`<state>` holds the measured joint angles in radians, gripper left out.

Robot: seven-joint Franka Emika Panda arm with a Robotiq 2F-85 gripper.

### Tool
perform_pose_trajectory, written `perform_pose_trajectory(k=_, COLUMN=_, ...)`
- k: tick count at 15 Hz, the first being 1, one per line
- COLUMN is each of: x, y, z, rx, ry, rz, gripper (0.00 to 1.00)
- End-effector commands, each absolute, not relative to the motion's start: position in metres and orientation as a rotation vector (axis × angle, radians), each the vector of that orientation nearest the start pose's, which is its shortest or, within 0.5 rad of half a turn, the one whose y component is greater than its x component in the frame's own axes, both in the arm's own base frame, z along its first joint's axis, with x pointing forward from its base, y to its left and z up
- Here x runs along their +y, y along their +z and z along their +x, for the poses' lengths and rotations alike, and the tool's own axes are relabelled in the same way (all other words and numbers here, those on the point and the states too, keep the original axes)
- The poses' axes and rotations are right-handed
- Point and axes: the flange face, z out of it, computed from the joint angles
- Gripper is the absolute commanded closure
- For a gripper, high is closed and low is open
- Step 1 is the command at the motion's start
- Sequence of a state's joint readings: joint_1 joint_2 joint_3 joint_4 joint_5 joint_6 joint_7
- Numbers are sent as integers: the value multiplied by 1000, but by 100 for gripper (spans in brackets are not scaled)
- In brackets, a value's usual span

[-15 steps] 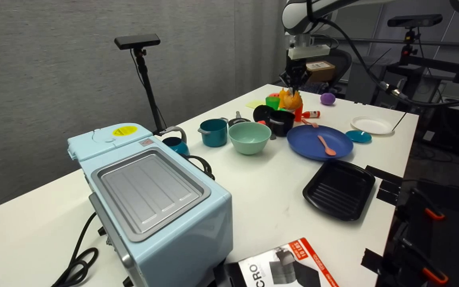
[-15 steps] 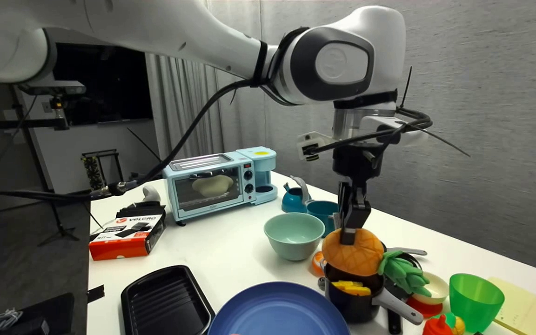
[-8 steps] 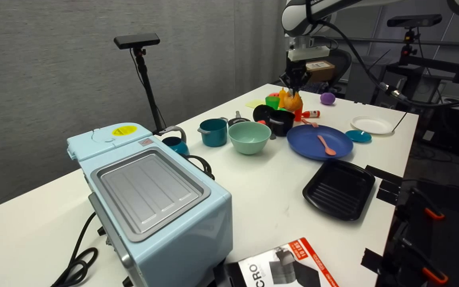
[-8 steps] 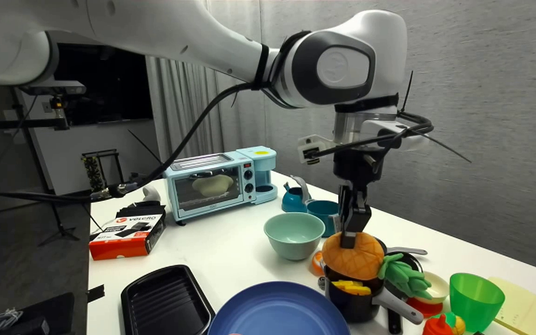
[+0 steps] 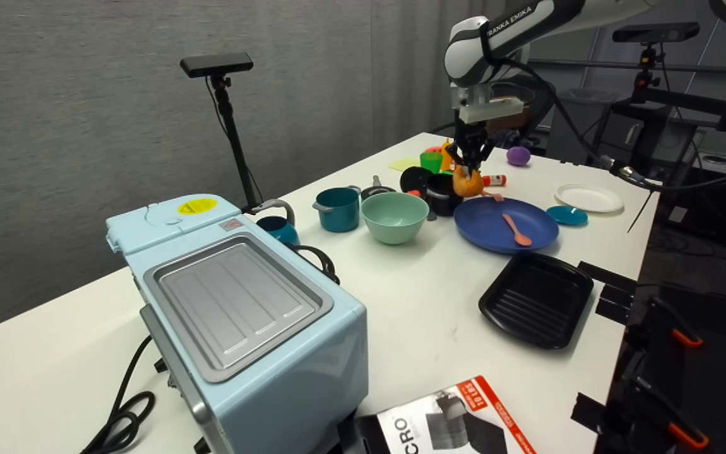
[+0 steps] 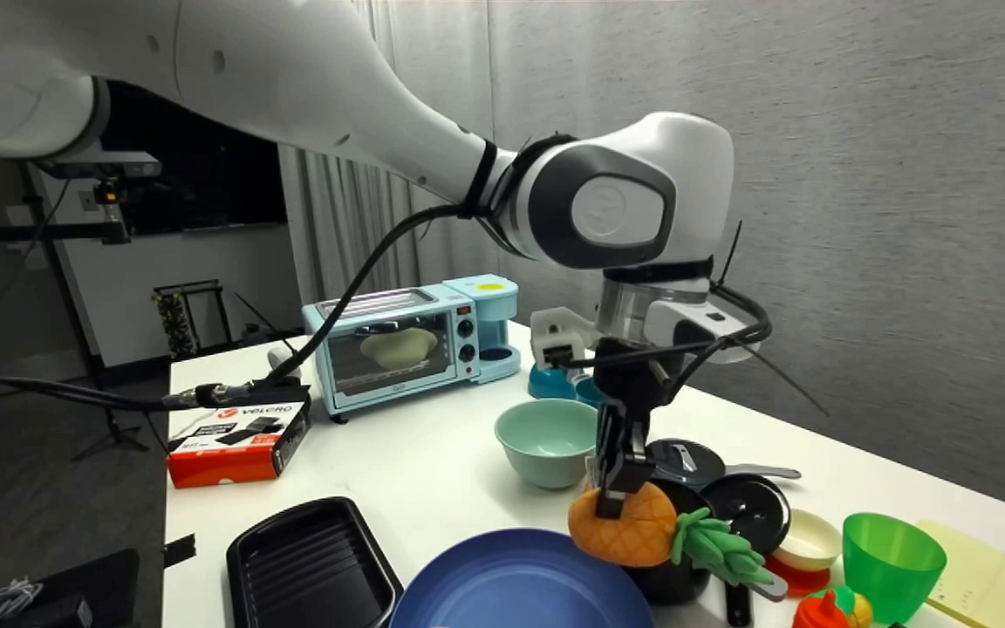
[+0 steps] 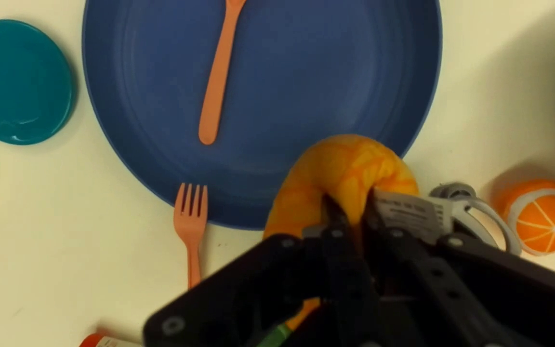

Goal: Put the pineapple on the plate

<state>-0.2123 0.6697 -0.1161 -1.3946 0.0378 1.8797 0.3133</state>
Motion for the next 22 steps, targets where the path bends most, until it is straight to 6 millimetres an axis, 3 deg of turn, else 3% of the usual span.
perform_pose_trajectory(k=1, x=-194, y=287, z=639, rx=849, ry=332, rz=-3058, gripper=98)
perform_pose_trajectory(k=5, x=-172, y=279, z=607, rx=701, ry=289, rz=-3121, gripper=98)
perform_pose_trajectory(k=10, x=-143, y=229, z=564, rx=575, ry=302, rz=-3184, gripper=98)
perform_pose_trajectory(k=12, x=-136, y=224, z=557, rx=543, ry=270, rz=-3207, gripper=96)
perform_pose_trajectory(k=13, x=-134, y=226, z=555, rx=533, ry=254, rz=-3214, gripper=65)
perform_pose_trajectory(k=14, x=-131, y=230, z=552, rx=519, ry=239, rz=-3220, gripper=64)
perform_pose_trajectory(k=22, x=-94, y=267, z=520, rx=393, ry=274, rz=-3251, gripper=5)
